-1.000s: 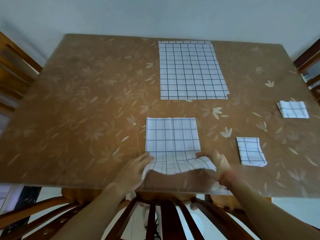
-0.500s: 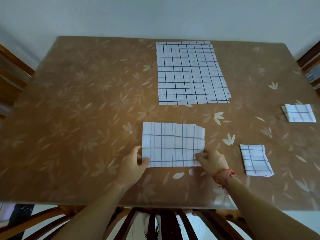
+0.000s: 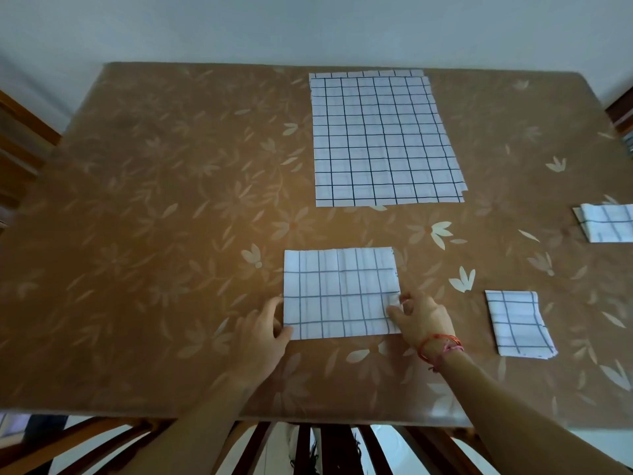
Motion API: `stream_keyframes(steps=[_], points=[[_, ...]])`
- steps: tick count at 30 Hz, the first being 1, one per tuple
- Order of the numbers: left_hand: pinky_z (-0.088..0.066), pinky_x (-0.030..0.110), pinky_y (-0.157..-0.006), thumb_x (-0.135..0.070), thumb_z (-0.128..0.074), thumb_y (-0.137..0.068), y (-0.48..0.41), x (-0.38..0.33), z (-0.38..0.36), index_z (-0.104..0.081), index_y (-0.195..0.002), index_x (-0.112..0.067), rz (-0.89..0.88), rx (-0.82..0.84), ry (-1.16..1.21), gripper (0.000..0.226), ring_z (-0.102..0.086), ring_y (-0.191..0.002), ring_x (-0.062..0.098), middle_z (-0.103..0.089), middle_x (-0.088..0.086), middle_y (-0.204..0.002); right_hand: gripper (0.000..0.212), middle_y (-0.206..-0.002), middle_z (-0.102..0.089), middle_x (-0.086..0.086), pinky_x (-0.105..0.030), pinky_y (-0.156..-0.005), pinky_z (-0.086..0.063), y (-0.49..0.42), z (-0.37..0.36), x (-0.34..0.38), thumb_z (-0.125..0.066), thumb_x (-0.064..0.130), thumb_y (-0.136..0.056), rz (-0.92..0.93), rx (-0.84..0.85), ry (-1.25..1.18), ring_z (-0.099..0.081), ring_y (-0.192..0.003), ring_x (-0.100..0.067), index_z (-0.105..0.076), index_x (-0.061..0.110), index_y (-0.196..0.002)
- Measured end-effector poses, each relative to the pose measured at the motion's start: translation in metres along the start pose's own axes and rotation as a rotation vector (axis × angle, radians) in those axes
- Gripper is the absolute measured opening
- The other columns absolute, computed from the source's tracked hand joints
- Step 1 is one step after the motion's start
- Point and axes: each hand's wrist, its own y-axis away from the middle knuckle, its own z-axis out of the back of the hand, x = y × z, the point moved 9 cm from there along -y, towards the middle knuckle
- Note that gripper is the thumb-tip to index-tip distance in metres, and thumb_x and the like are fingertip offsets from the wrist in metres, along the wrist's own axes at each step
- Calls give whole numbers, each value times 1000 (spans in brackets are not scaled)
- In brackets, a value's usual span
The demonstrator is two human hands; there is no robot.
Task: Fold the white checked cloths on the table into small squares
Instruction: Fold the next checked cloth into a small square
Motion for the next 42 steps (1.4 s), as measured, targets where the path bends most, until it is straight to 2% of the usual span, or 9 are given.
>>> stream_keyframes(steps=[5,8,11,16,20,27,33,37,42], points=[[-48,29,-76,-29,-66,-88,3,-1,-1,-58,-117,-21,-70,-48,-67,31,-52,-81,10,-52,-13,-82,24,-78,-61,7,-29,-63,-47,-1,2,0,-59,39,-83,17,-52,28,-57,-74,-20,-55,24,-102],[-50,28,-79,-21,-67,-88,14,-21,4,-59,-115,-14,-257,-111,-154,30,-51,-94,13,-54,-6,-98,29,-84,-59,3,-31,-62,-46,4,9,2,-56,45,-84,20,-119,82,-56,-73,-22,-50,24,-104],[-50,24,-88,-20,-61,-91,32,-51,-6,-60,-120,-11,-450,-56,-198,31,-51,-109,13,-56,-1,-114,36,-102,-53,-3,-33,-65,-46,14,12,14,-55,44,-87,82,-193,118,-54,-81,-23,-52,21,-116],[-42,34,-108,-25,-56,-92,57,-76,-46,-53,-134,-2,-563,22,-351,48,-47,-132,25,-52,13,-139,43,-119,-58,-11,-44,-84,-53,63,-16,65,-51,29,-83,622,-306,304,-56,-108,-29,-58,9,-121],[-39,40,-111,-28,-33,-94,61,-68,-65,-47,-139,1,-500,72,-437,56,-40,-138,28,-46,17,-146,60,-144,-45,-17,-46,-104,-44,96,-72,70,-37,40,-91,806,-157,527,-42,-135,-30,-49,2,-136],[-31,42,-113,-31,-28,-97,65,-56,-68,-43,-142,1,-482,111,-520,57,-34,-142,27,-41,17,-150,67,-149,-39,-14,-45,-107,-40,93,-101,52,-38,48,-89,728,6,645,-37,-138,-26,-46,3,-138],[-35,43,-113,-40,-24,-100,69,-24,-53,-38,-146,-2,-383,140,-539,61,-30,-144,23,-34,13,-154,71,-149,-39,-15,-46,-108,-38,93,-100,53,-37,49,-84,728,22,679,-39,-137,-27,-48,2,-137],[-21,40,-115,-41,-22,-100,72,-2,-44,-34,-148,-5,-376,150,-589,62,-22,-147,19,-25,8,-158,71,-146,-42,-17,-46,-107,-39,95,-101,55,-36,48,-84,708,25,683,-42,-135,-28,-49,0,-135],[-18,41,-113,-40,-23,-100,70,-1,-43,-34,-149,-6,-376,158,-609,60,-20,-148,19,-25,8,-159,65,-143,-46,-19,-44,-105,-42,97,-105,65,-33,40,-86,662,10,638,-46,-132,-29,-54,-2,-131]])
